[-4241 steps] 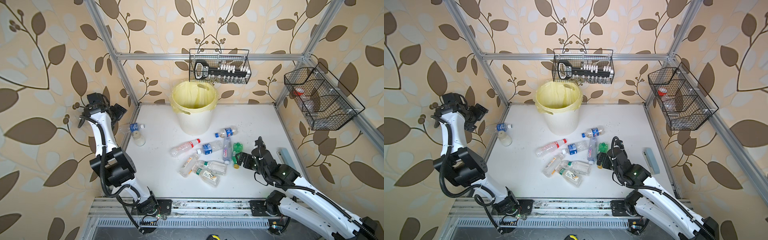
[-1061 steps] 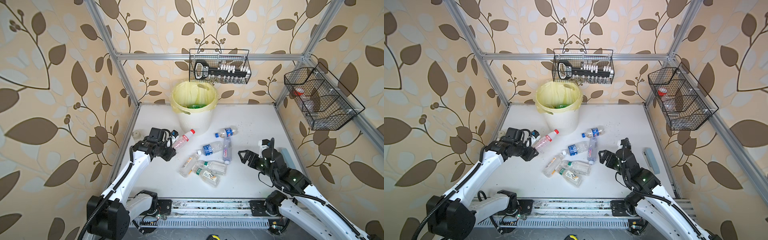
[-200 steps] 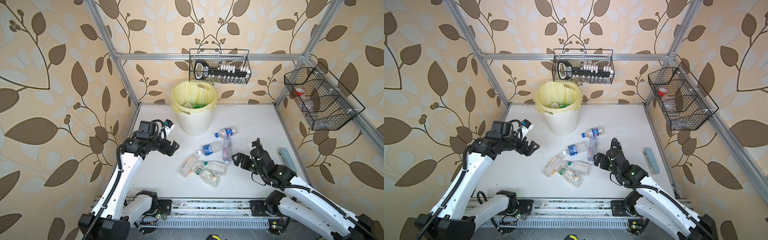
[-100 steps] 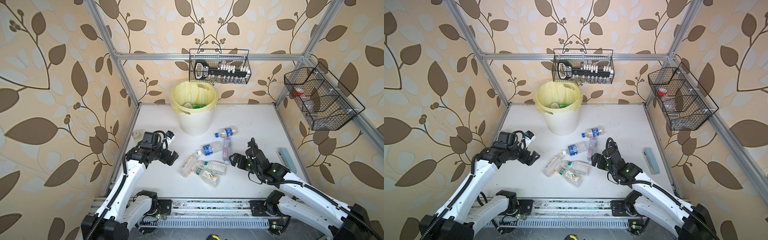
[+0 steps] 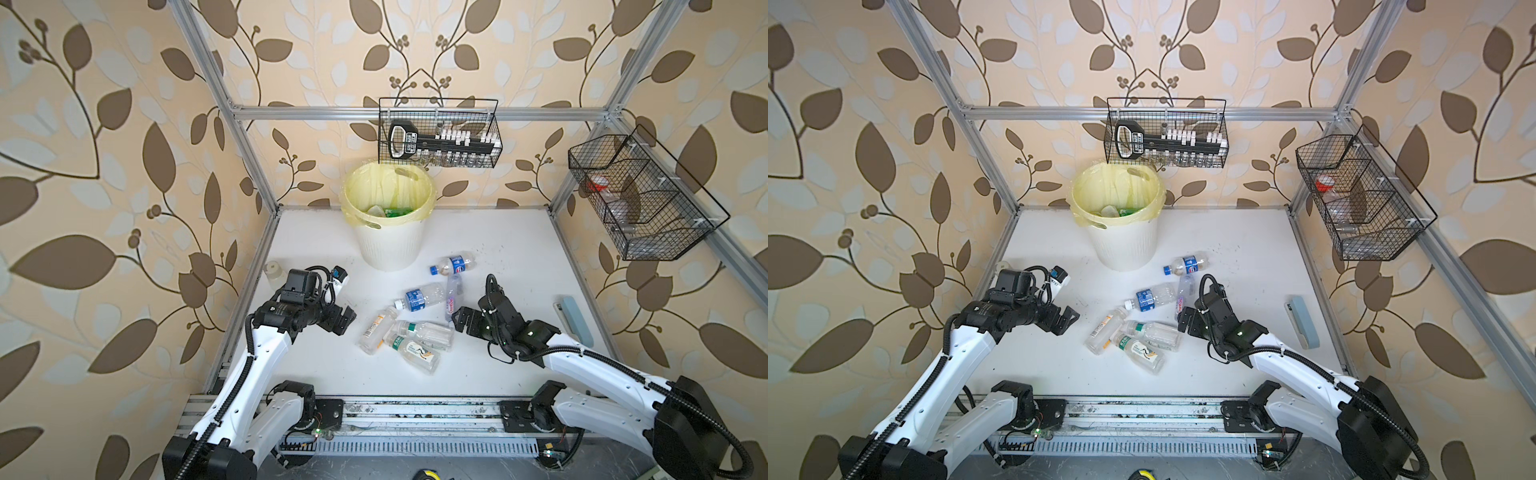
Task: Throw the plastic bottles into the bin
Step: 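Draw the left gripper back while the right gripper reaches toward the Ganten bottle, then lower the right gripper onto the clear Ganten bottle and close it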
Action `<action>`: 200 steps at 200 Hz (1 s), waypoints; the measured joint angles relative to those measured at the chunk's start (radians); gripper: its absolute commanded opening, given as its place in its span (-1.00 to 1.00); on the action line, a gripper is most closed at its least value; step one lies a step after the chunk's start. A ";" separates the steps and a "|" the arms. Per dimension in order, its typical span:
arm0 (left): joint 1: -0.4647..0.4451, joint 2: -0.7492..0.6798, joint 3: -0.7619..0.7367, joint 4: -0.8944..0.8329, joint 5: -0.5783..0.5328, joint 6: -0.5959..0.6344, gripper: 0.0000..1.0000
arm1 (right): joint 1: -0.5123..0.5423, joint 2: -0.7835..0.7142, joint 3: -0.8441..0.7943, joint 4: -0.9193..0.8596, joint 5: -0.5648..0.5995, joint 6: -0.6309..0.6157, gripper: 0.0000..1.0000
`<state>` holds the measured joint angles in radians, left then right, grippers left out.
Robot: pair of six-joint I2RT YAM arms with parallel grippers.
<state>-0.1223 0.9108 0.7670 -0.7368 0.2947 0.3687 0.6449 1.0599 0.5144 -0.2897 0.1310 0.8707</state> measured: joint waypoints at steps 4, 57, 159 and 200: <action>0.002 0.000 0.000 0.000 0.003 0.000 0.98 | 0.000 0.007 0.000 0.003 0.000 0.000 0.98; 0.041 0.001 0.000 -0.023 0.042 0.023 0.98 | -0.023 0.111 0.051 0.025 0.000 -0.040 0.92; 0.085 -0.007 0.000 -0.046 0.100 0.045 0.98 | -0.050 0.275 0.183 0.041 0.003 -0.139 0.69; 0.085 -0.021 0.000 -0.045 0.100 0.045 0.98 | -0.051 0.332 0.199 0.048 0.003 -0.151 0.51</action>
<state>-0.0372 0.8898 0.7670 -0.7822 0.3943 0.4137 0.5934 1.3918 0.7132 -0.2420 0.1341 0.7200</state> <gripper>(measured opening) 0.989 0.778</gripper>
